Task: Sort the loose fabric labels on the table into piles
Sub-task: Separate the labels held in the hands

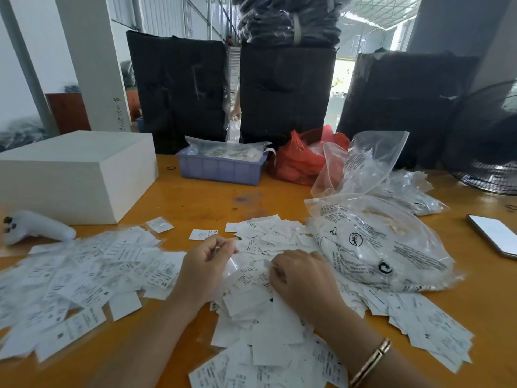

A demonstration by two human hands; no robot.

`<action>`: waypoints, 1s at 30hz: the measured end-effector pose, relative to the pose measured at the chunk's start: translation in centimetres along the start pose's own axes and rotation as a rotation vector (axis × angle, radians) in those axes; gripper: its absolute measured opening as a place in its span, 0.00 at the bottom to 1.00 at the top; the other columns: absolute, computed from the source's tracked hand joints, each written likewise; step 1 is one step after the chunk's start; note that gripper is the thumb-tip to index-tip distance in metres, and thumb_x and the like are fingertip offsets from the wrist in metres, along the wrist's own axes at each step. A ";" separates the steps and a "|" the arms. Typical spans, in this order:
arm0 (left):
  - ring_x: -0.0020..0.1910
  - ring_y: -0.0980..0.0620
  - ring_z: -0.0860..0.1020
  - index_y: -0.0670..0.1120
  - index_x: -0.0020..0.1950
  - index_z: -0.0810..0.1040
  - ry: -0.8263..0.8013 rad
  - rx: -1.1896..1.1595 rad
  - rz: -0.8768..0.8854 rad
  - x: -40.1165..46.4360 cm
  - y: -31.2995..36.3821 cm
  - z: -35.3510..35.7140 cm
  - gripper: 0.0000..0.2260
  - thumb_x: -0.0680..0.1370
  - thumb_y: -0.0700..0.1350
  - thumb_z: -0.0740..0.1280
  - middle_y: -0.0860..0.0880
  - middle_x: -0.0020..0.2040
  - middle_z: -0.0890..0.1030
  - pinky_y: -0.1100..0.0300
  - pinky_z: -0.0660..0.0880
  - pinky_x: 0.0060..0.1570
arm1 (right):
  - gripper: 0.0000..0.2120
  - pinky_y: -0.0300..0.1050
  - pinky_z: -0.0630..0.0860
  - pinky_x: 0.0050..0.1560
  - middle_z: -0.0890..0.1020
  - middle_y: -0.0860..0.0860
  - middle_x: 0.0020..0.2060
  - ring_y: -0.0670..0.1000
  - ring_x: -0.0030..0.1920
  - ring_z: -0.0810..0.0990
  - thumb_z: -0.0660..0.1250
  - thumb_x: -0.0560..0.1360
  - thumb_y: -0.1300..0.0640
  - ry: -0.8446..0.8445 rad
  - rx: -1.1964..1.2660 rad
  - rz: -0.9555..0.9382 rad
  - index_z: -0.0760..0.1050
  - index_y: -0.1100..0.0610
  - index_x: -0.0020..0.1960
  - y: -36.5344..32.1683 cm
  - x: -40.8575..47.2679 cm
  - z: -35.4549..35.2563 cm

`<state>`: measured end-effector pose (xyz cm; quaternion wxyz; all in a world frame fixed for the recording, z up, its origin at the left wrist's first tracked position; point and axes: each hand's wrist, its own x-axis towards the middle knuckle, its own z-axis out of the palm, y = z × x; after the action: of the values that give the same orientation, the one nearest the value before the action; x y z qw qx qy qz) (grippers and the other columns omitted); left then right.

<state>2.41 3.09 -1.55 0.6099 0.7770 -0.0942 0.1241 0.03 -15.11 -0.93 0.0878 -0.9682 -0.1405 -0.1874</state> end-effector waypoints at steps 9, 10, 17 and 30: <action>0.25 0.59 0.64 0.32 0.35 0.71 -0.089 -0.121 0.026 0.2 0.4 -0.2 0.13 0.77 0.34 0.53 0.55 0.26 0.72 0.67 0.64 0.31 | 0.11 0.41 0.72 0.35 0.82 0.47 0.35 0.51 0.36 0.79 0.62 0.78 0.55 0.056 0.668 0.266 0.72 0.38 0.53 -0.7 0.1 0.3; 0.25 0.59 0.64 0.33 0.35 0.71 -0.101 -0.132 0.004 0.2 0.2 0.0 0.11 0.75 0.35 0.54 0.54 0.27 0.71 0.66 0.64 0.29 | 0.19 0.40 0.74 0.35 0.83 0.46 0.35 0.50 0.35 0.79 0.61 0.78 0.56 0.077 0.732 0.274 0.67 0.32 0.60 -0.7 0.1 0.2; 0.37 0.48 0.79 0.55 0.53 0.77 -0.207 -0.077 0.082 -0.3 -0.1 1.0 0.09 0.78 0.41 0.66 0.47 0.35 0.79 0.62 0.76 0.38 | 0.08 0.42 0.75 0.41 0.85 0.50 0.40 0.49 0.41 0.81 0.65 0.75 0.50 -0.029 1.077 0.226 0.83 0.44 0.46 -0.9 0.2 0.1; 0.40 0.59 0.81 0.49 0.42 0.82 -0.114 -0.169 -0.108 0.1 0.5 0.5 0.03 0.74 0.42 0.70 0.52 0.40 0.84 0.72 0.73 0.38 | 0.07 0.34 0.76 0.38 0.85 0.50 0.37 0.45 0.37 0.81 0.69 0.74 0.58 0.033 1.339 0.277 0.83 0.50 0.39 -0.2 0.9 -0.2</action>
<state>2.39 2.43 -1.16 0.6726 0.7326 -0.0971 0.0383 0.71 -14.78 -0.43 0.6932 -0.7112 -0.0995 -0.0618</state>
